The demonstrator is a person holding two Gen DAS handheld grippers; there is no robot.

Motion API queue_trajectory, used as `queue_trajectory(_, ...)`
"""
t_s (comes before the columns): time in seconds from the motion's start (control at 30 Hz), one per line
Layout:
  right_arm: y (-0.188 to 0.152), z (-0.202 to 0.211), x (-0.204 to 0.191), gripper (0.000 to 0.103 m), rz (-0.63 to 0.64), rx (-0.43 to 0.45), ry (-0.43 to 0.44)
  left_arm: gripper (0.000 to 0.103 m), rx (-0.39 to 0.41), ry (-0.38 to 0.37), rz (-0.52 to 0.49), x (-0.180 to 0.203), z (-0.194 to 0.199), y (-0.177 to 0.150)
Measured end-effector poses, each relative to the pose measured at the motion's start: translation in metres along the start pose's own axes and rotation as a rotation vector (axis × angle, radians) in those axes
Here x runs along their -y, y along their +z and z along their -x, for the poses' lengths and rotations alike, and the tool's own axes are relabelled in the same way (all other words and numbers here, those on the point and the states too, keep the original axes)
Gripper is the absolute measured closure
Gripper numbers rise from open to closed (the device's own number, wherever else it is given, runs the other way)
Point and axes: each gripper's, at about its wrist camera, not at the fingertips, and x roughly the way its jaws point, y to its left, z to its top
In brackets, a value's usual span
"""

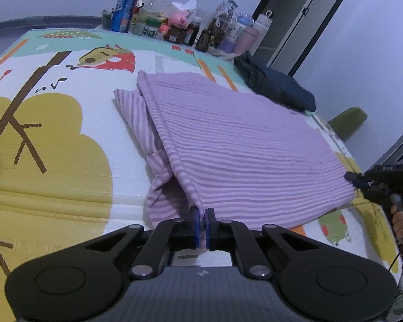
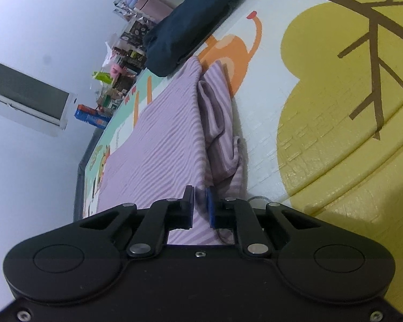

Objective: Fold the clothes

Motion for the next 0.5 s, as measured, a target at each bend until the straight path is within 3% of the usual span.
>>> queue_trajectory(0.27, 0.001, 0.004, -0.001, 0.091, 0.001, 0.008, 0.004, 0.101, 0.023, -0.036, -0.033, 0.004, 0.014, -0.007)
queue_trajectory(0.43, -0.001, 0.008, 0.001, 0.091, -0.013, 0.021, 0.008, 0.101, 0.026, -0.135, -0.089, 0.012, 0.031, -0.011)
queue_trajectory(0.5, -0.002, 0.011, 0.000, 0.091, -0.010, 0.027, 0.016, 0.101, -0.006, -0.085, -0.123, 0.014, 0.030, -0.016)
